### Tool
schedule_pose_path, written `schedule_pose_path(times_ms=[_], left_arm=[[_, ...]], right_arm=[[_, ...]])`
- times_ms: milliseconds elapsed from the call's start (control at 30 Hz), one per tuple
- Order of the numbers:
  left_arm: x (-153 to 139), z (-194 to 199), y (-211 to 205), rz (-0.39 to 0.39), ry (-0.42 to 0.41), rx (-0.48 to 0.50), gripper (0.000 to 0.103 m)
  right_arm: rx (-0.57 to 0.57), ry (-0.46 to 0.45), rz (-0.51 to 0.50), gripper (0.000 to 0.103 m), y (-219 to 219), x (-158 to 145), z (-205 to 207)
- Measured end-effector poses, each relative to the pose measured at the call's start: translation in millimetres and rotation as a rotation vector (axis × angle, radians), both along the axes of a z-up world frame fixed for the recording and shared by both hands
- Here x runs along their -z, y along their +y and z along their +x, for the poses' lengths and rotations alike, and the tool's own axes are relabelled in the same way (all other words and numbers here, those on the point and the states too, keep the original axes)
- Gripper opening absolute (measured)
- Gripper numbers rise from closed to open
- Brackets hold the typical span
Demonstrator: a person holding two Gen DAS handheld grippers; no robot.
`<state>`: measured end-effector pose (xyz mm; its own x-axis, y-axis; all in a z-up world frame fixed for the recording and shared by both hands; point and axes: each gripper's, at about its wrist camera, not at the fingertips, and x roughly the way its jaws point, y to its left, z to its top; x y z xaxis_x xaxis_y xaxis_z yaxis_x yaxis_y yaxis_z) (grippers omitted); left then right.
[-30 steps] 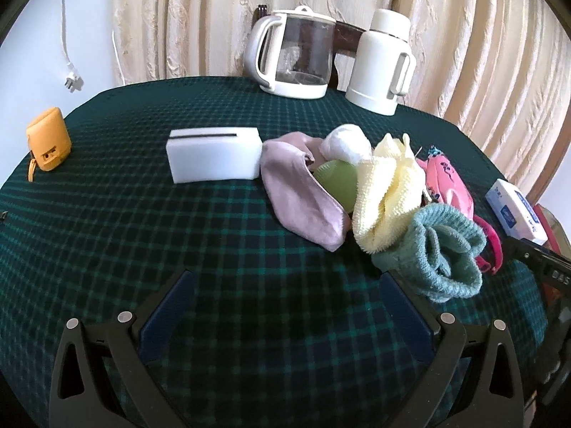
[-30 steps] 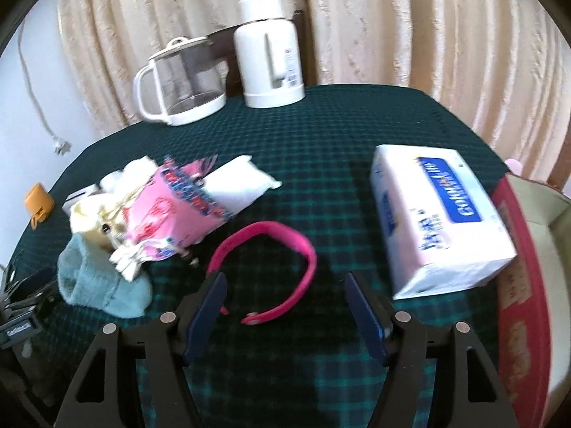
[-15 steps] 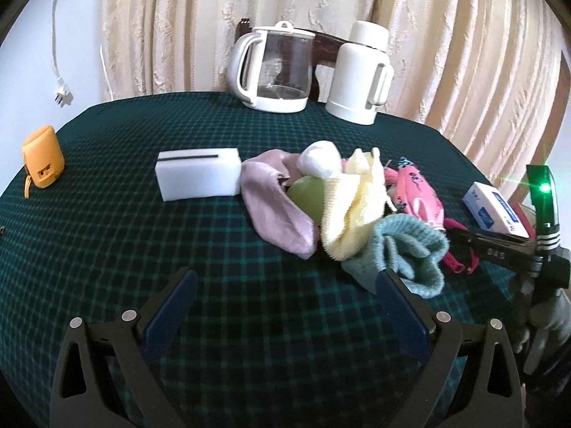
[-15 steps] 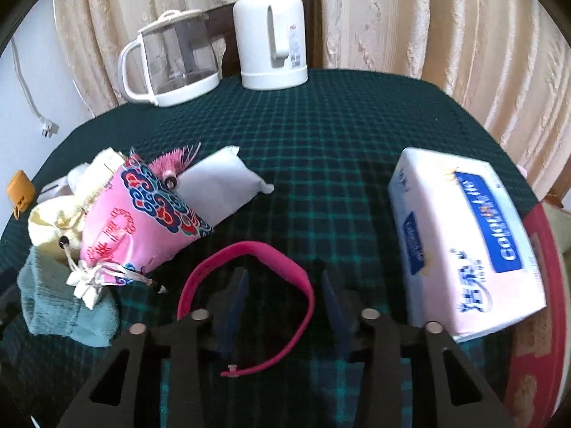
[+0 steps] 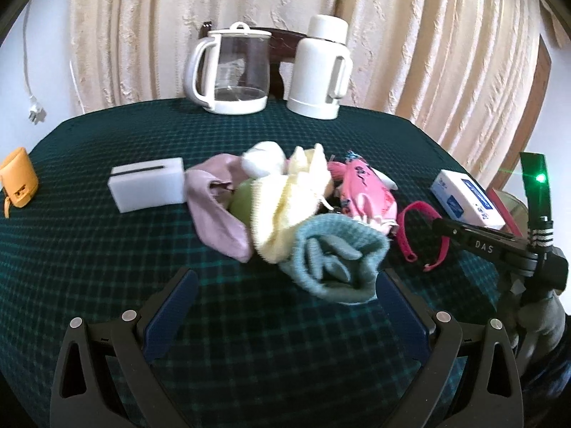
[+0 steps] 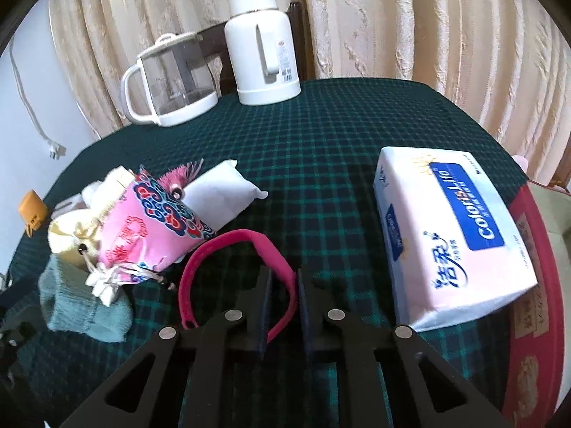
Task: Organize soft objects
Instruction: 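Move the right gripper onto the pink wristband and close on it, then grasp the teal knit sock with the left gripper while the right holds the wristband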
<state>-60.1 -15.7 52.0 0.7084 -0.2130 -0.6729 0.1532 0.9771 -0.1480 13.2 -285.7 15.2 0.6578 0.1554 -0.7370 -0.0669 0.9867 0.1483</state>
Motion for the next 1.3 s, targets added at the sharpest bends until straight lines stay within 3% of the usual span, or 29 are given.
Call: schedule_pose_path(times_ms=[367,500,600,733,800,867,1200,1300], left_arm=[[16,22,-33,0.032,0.050,0.006,0.097],[23,29,-37,0.032,0.072,0.017,0.066],[28,32,-37,-0.013,0.102,0.042,0.048],[27,29,-30,-0.078,0.109,0.057,0.035],[24,25,-27,-0.088,0.103,0.059,0.034],[20,20,-25,-0.094,0.096,0.063,0.032],[-7,-7,-23,-0.102,0.032,0.103,0.031],[-14,-10,-20,-0.108,0.013,0.100,0.031]], right_arm=[[-0.007,-0.029,0.081,0.012,-9,-12,-20],[-0.015,-0.039,0.075,0.013,-10,-12,-20],[-0.017,-0.019,0.069,0.013,-11,-8,-16],[-0.013,0.010,0.045,0.020,-9,0,-7],[-0.010,0.022,0.054,0.037,-10,3,-4],[-0.008,0.020,0.050,0.039,-10,5,-2],[-0.057,0.034,0.010,0.037,3,9,6],[-0.070,0.030,-0.014,0.021,8,9,4]])
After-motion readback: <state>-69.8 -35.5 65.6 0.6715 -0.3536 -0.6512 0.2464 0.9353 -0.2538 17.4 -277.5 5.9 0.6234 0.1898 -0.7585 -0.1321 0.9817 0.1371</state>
